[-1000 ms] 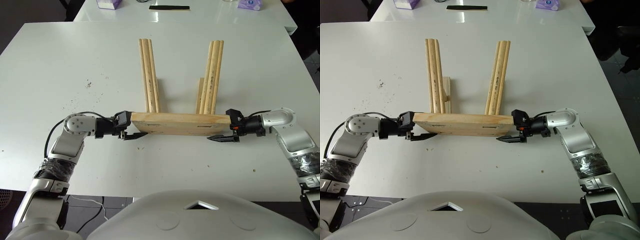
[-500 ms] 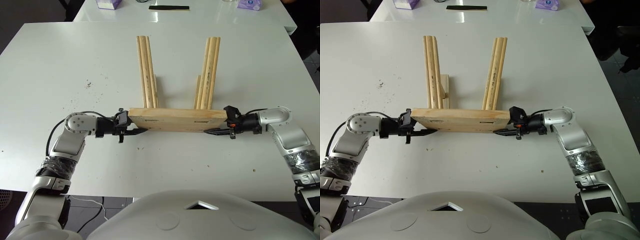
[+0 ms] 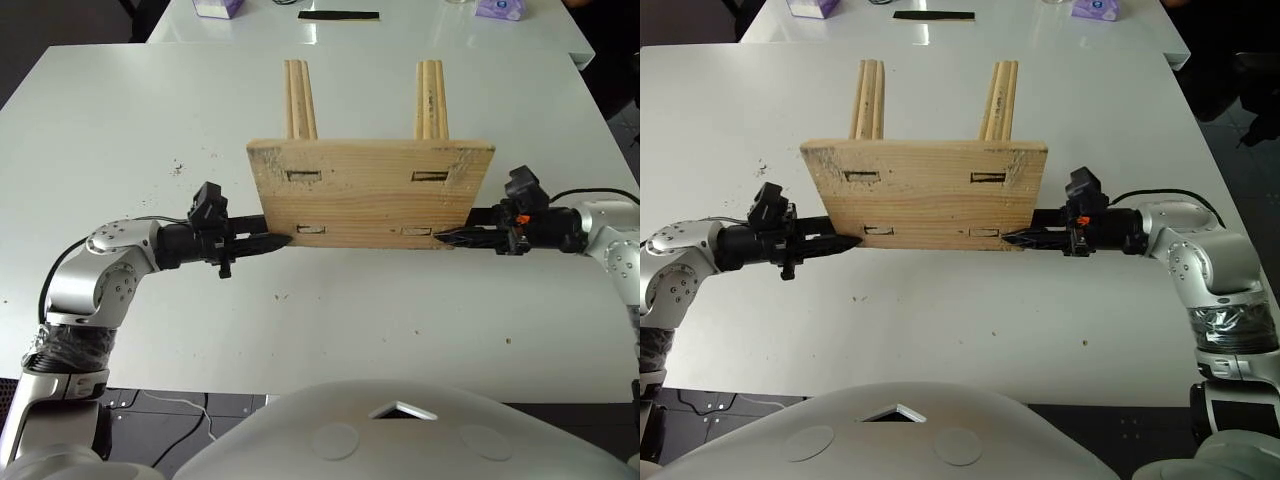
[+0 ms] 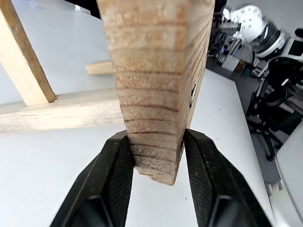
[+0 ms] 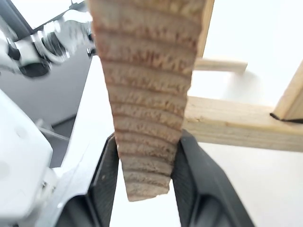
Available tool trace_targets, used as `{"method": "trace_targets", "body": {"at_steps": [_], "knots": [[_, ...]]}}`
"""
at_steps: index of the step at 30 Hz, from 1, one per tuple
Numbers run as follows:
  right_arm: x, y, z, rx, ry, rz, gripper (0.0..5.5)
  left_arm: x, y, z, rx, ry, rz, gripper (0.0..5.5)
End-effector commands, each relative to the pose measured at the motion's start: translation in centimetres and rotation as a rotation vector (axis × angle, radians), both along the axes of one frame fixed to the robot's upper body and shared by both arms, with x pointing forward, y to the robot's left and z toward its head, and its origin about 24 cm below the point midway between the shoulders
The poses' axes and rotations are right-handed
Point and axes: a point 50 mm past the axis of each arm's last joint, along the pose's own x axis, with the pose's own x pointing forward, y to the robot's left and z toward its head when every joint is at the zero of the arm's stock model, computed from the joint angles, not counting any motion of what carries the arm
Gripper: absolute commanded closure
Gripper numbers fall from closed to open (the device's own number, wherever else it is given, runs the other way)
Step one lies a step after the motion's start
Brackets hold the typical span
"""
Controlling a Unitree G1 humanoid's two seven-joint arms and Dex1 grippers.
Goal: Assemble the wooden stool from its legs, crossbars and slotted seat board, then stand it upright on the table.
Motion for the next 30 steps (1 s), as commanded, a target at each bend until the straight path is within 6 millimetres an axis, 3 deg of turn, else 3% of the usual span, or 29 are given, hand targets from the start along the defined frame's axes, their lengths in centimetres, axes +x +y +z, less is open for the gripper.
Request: {"method": "trace_targets", "body": {"at_steps": [1, 7, 12, 18, 23, 30], "knots": [[-1.3, 7.7, 11.9, 0.971, 0.104, -0.075, 4.05, 0.4, -4.4, 12.2, -1.180, 0.121, 0.488, 3.97], [0.3, 8.0, 16.3, 1.302, 0.161, -0.309, 4.05, 0.4, -4.5, 14.2, -1.373, 0.241, 0.557, 3.87], [1.7, 8.0, 17.4, 1.359, 0.328, -0.463, 4.05, 1.0, -4.7, 15.2, -1.441, 0.359, 0.627, 3.94], [2.4, 7.5, 19.0, 1.413, 0.483, -0.576, 4.11, 0.7, -5.9, 15.0, -1.364, 0.500, 0.700, 4.15], [3.1, 7.4, 17.3, 1.305, 0.639, -0.745, 4.21, 1.2, -6.7, 14.8, -1.310, 0.635, 0.795, 4.21], [4.5, 9.2, 10.3, 0.960, 0.795, -1.096, 4.20, 2.3, -6.3, 12.1, -1.239, 0.762, 0.979, 4.20]]}}
